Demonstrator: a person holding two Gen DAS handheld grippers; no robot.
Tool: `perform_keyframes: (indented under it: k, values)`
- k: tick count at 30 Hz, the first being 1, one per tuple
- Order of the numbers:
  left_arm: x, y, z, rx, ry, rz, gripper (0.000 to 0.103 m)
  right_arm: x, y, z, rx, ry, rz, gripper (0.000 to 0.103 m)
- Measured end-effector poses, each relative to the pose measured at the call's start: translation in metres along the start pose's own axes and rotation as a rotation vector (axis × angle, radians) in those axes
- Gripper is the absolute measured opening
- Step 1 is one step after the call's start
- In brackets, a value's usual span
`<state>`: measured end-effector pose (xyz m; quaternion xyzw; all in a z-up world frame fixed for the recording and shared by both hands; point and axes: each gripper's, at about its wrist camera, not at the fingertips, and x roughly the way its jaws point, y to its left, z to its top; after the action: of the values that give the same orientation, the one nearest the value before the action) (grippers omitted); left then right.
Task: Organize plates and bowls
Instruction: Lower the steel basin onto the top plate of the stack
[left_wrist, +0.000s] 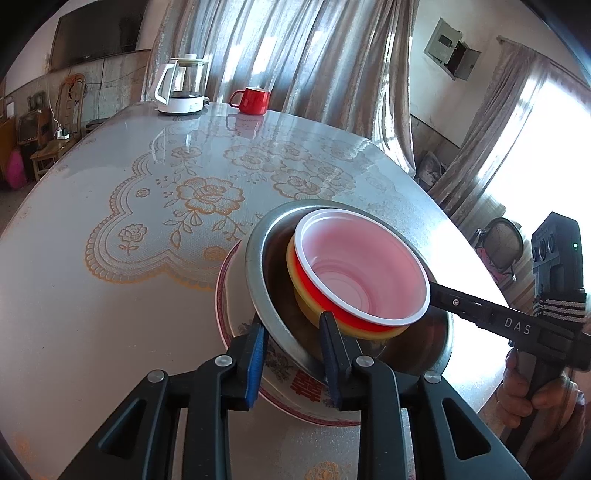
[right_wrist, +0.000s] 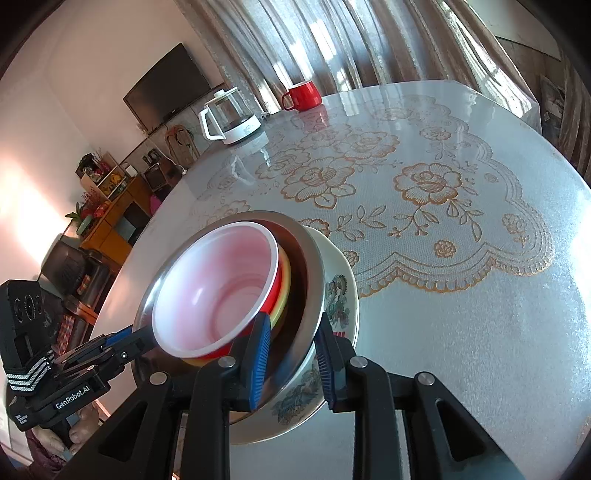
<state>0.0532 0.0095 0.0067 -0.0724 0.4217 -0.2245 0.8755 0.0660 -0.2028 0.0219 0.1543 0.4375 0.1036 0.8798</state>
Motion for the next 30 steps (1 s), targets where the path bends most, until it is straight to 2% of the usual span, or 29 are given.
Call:
perform_keyframes:
  k: [9, 30]
  values:
    - [-0.001, 0.0, -0.0014, 0.0, -0.008, 0.005, 0.027, 0.0025, 0.0023, -0.0021, -0.012, 0.004, -0.017, 0.018]
    - [-0.0081, -0.0003, -0.0049, -0.019, -0.033, 0.029, 0.027, 0.0012, 0.0048, -0.0044, -0.007, 0.021, -0.027, 0.022]
